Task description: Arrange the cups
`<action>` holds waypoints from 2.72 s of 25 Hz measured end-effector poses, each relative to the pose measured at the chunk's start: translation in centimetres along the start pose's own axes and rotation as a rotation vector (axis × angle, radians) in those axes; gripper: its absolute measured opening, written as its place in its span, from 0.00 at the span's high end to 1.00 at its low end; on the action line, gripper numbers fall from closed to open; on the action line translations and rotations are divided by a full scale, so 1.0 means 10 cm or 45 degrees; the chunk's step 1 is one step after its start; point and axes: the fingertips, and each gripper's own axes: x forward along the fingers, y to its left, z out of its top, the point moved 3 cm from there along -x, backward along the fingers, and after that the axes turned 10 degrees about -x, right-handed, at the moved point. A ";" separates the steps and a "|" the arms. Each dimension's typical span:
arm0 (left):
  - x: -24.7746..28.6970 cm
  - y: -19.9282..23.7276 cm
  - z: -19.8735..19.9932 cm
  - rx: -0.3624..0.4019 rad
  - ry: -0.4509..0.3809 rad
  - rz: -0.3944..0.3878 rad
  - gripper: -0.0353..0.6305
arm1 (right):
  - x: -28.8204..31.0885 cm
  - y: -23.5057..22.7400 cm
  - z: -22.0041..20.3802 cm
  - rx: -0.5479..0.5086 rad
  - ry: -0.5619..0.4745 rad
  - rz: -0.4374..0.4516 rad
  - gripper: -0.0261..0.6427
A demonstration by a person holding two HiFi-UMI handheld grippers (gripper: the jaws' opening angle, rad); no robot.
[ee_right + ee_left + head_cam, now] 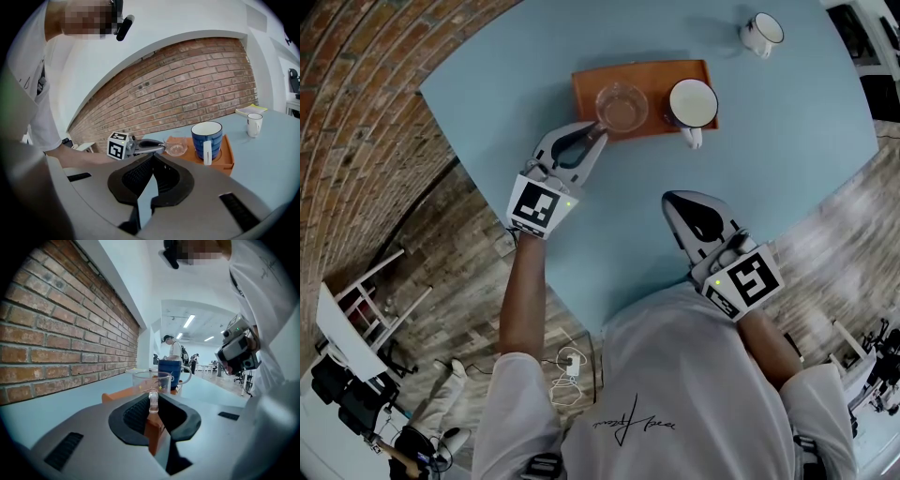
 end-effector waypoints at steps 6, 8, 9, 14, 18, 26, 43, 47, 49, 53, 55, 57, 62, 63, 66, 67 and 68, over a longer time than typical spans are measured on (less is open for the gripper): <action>-0.09 -0.01 -0.02 -0.036 -0.010 0.045 0.86 | 0.03 0.03 0.02 -0.003 -0.009 0.010 0.93; -0.12 -0.01 -0.01 -0.059 -0.023 0.061 0.86 | 0.04 0.04 0.03 -0.005 -0.014 0.013 0.93; -0.13 -0.02 0.00 -0.063 -0.027 0.070 0.86 | 0.03 0.04 0.03 -0.005 -0.017 0.013 0.93; -0.14 -0.07 0.04 -0.057 -0.024 0.126 0.86 | -0.01 0.05 0.05 -0.003 -0.035 0.020 0.93; -0.13 -0.15 0.06 -0.055 -0.019 0.133 0.86 | -0.05 0.05 0.08 -0.007 -0.055 0.023 0.93; -0.17 -0.19 0.09 -0.081 -0.043 0.175 0.86 | -0.09 0.04 0.11 -0.012 -0.086 0.022 0.93; -0.34 -0.44 0.17 -0.126 -0.057 0.327 0.86 | -0.22 0.11 0.24 -0.051 -0.157 0.043 0.93; -0.35 -0.50 0.16 -0.136 -0.076 0.357 0.86 | -0.26 0.12 0.23 -0.081 -0.161 0.038 0.93; -0.36 -0.53 0.19 -0.177 -0.097 0.370 0.86 | -0.27 0.12 0.24 -0.116 -0.156 0.028 0.93; -0.42 -0.58 0.27 -0.240 -0.153 0.414 0.86 | -0.29 0.15 0.29 -0.158 -0.151 0.016 0.93; -0.43 -0.60 0.30 -0.244 -0.168 0.434 0.86 | -0.30 0.16 0.30 -0.171 -0.152 0.014 0.93; -0.43 -0.63 0.32 -0.242 -0.176 0.457 0.86 | -0.30 0.16 0.30 -0.180 -0.149 0.010 0.93; -0.44 -0.70 0.38 -0.226 -0.199 0.521 0.86 | -0.32 0.17 0.31 -0.202 -0.142 -0.001 0.93; -0.44 -0.72 0.39 -0.223 -0.208 0.537 0.86 | -0.33 0.17 0.31 -0.204 -0.139 -0.004 0.93; -0.44 -0.76 0.39 -0.223 -0.231 0.586 0.86 | -0.34 0.16 0.31 -0.213 -0.135 -0.006 0.93; -0.44 -0.77 0.39 -0.225 -0.237 0.601 0.86 | -0.35 0.16 0.31 -0.218 -0.134 -0.006 0.93; -0.44 -0.77 0.38 -0.229 -0.243 0.614 0.86 | -0.35 0.16 0.31 -0.222 -0.134 -0.004 0.93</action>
